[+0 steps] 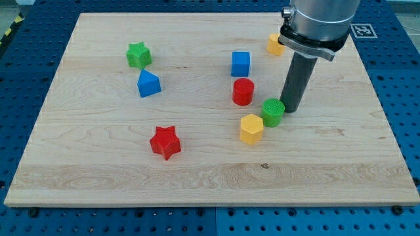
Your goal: Push the red circle into green circle
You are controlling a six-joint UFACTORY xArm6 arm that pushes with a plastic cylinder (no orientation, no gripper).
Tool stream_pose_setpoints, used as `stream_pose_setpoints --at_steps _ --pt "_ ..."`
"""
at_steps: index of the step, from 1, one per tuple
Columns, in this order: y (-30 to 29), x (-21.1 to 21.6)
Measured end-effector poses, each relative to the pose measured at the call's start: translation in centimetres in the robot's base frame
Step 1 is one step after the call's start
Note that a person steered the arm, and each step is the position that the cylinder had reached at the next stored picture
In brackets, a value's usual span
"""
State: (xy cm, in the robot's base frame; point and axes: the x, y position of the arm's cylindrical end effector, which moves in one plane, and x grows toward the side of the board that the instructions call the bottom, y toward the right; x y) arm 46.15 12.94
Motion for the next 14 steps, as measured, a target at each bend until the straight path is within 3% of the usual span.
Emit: stream_pose_setpoints --at_steps 6,8,14 --pt "-0.7 0.9" --pt "0.1 -5.7" --pt "-4.8 -6.0"
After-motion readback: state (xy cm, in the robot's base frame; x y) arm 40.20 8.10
